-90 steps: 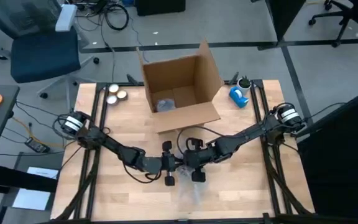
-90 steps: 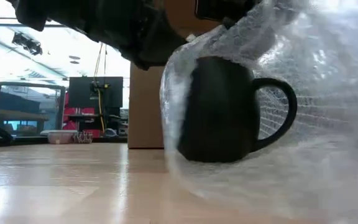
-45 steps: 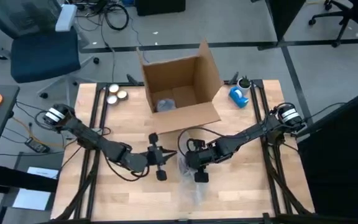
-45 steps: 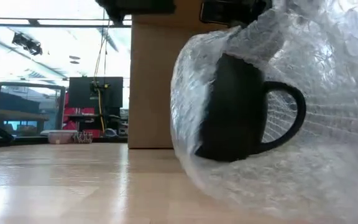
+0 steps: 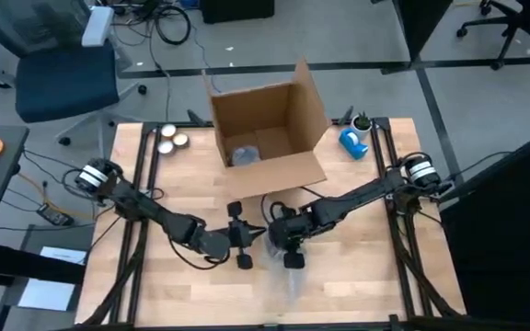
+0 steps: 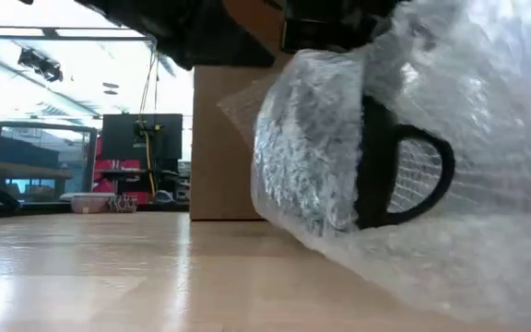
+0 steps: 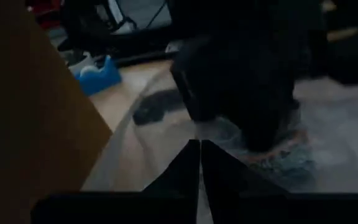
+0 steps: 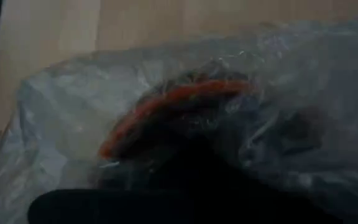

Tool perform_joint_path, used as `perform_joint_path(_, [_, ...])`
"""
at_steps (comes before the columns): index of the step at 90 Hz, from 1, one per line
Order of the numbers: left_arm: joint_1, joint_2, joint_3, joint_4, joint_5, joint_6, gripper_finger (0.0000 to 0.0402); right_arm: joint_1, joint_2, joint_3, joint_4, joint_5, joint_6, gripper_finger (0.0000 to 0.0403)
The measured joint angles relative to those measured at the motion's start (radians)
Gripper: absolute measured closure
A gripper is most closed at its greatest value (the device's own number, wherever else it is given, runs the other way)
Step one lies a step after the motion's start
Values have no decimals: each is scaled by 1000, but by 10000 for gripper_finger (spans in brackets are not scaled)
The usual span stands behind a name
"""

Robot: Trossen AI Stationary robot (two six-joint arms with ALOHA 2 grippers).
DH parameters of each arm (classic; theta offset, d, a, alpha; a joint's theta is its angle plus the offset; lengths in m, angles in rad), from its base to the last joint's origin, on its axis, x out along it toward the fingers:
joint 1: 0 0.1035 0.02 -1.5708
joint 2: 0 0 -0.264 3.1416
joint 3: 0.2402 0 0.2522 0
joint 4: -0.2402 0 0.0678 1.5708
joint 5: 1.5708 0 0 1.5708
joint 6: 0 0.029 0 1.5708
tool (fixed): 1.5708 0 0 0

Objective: Wrap mug
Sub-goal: Wrap the black mug with the bubble wrap

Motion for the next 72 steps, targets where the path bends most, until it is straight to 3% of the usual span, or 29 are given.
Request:
perform_joint_path(11, [4,22,-1,96,76,4,401,0,-3,-2,-7,-3,3,402])
perform_joint_path(41, [10,138,0,255,137,-20,401,-2,-81,-6,-20,50,26,403])
perform_joint_path(72, [25,174,1,232,137,-26,401,-1,-171,-5,-70,65,55,403])
